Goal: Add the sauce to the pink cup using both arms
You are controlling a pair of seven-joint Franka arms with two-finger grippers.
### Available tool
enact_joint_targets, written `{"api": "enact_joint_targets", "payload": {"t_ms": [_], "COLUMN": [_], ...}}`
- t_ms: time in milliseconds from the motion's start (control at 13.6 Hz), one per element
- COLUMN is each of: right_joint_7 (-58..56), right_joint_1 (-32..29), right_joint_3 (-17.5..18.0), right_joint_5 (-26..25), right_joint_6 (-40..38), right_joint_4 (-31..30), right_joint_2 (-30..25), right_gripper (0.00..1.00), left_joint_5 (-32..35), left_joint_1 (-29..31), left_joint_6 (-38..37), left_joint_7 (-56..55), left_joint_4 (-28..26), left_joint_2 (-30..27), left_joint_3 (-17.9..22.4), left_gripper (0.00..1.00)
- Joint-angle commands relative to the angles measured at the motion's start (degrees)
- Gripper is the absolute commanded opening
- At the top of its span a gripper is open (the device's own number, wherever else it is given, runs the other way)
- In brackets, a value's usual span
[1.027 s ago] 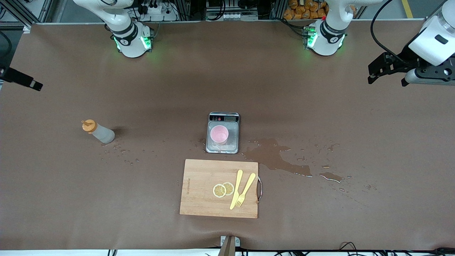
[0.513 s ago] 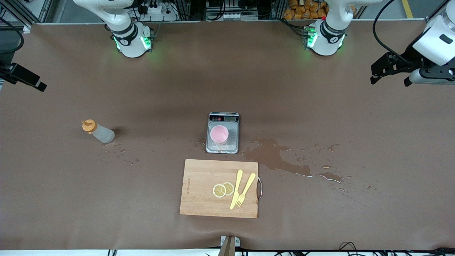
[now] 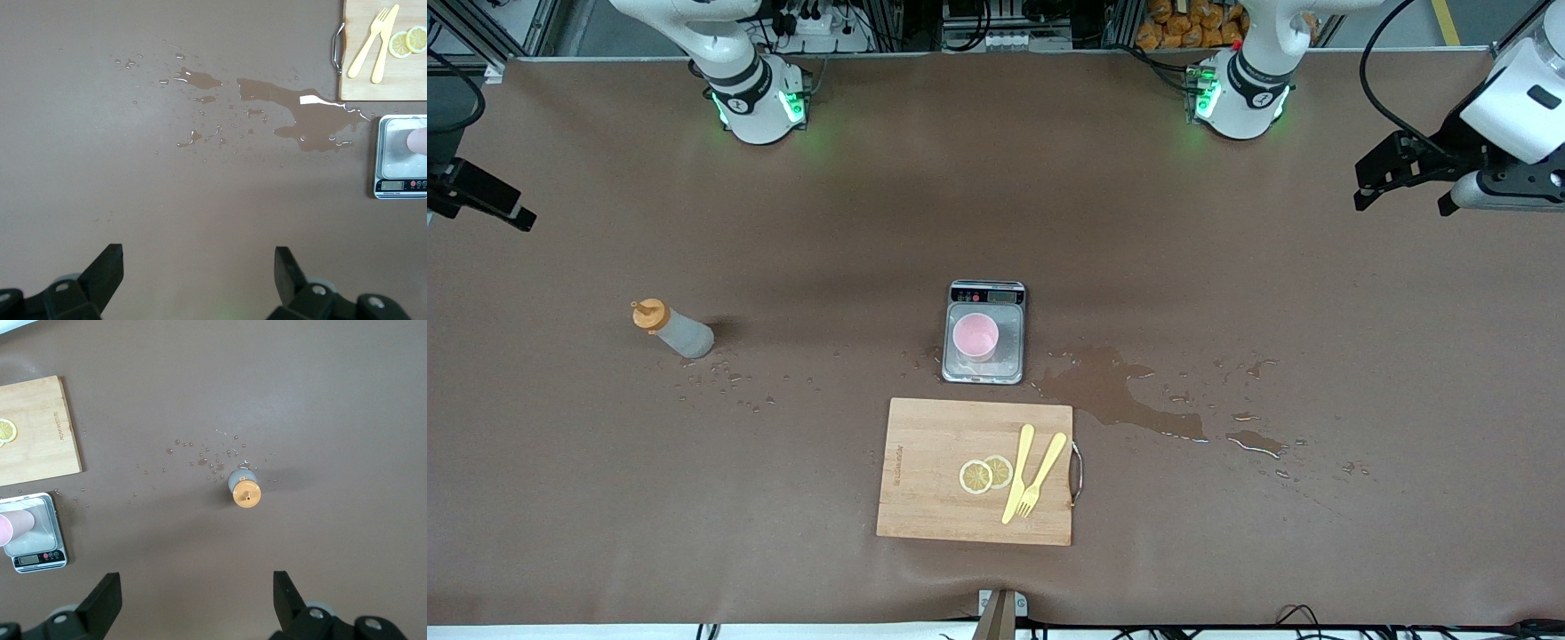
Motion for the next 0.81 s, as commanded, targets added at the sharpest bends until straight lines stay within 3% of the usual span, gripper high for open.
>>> {"api": "enact_joint_targets", "payload": {"t_ms": [0,147,733], "right_joint_7": [-1.22,-1.14,-3.95], "right_joint_1": [0.69,1.92,1.49], "right_joint_3": [0.87,1.05,1.05], "right_joint_5": [-1.93,-3.95,-3.87], "right_joint_6": [1.35,2.23,2.32], "right_joint_4": [-2.02,-2.02,-2.28], "right_joint_2": [-1.88,-1.88,-1.79], "right_gripper": [1.0,1.0,1.0], "left_joint_5": [-0.99,-0.9,-0.55], "left_joint_1": [0.54,0.54,0.54], "left_joint_6": [-0.13,-0.13,-0.22], "left_joint_7": [-0.74,-0.74,-0.74], "left_joint_4": [0.42,0.33,0.42], "left_joint_2": [-0.35,-0.35,-0.35], "left_joint_3": [-0.29,-0.29,-0.29], "left_gripper": [1.0,1.0,1.0]}}
